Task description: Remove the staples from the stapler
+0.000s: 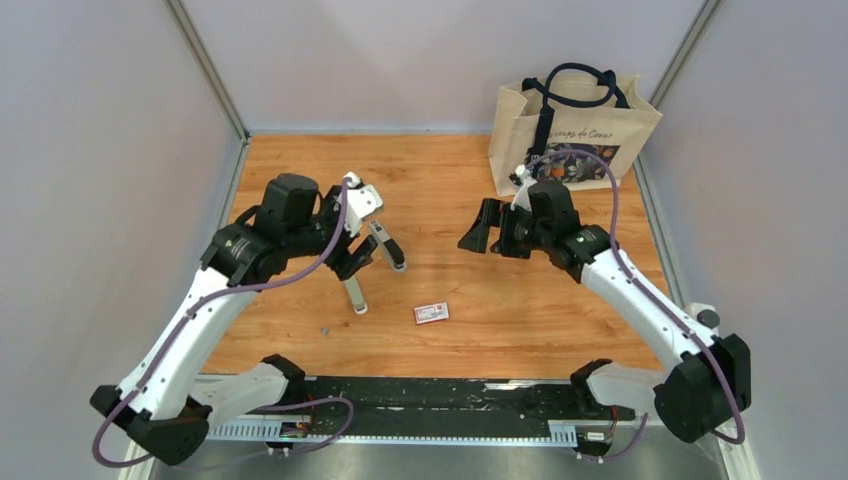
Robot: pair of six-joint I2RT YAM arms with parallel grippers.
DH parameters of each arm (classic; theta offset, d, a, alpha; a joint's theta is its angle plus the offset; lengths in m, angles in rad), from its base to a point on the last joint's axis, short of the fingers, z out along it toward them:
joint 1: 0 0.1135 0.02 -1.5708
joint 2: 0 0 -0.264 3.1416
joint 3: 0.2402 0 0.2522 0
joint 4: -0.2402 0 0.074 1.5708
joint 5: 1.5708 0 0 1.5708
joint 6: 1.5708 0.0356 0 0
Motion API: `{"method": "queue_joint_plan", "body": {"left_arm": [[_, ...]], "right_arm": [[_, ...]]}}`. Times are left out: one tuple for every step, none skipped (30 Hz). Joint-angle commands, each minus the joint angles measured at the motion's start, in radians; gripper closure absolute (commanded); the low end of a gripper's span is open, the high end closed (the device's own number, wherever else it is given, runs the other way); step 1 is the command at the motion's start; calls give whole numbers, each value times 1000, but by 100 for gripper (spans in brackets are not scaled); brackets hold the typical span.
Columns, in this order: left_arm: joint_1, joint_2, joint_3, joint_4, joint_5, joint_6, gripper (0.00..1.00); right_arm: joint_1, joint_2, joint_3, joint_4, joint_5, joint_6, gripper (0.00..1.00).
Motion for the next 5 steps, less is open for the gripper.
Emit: {"method": "queue_joint_plan", "body": {"left_arm": [[44, -67, -98, -42, -74, -87, 15], [61, -86, -111, -36, -65, -94, 14], [78, -96, -122, -31, -53, -105, 15], [113, -115, -132, -32, -24, -107, 15], [133, -119, -134, -35, -8, -105, 14]], "right_arm": [[13, -60, 79, -59, 56, -30, 0], [18, -67, 83, -62, 63, -33, 0], [26, -71, 96, -64, 76, -34, 0], [33, -77, 102, -82, 96, -36, 0], [33, -80, 105, -90, 106, -39, 0]]}}
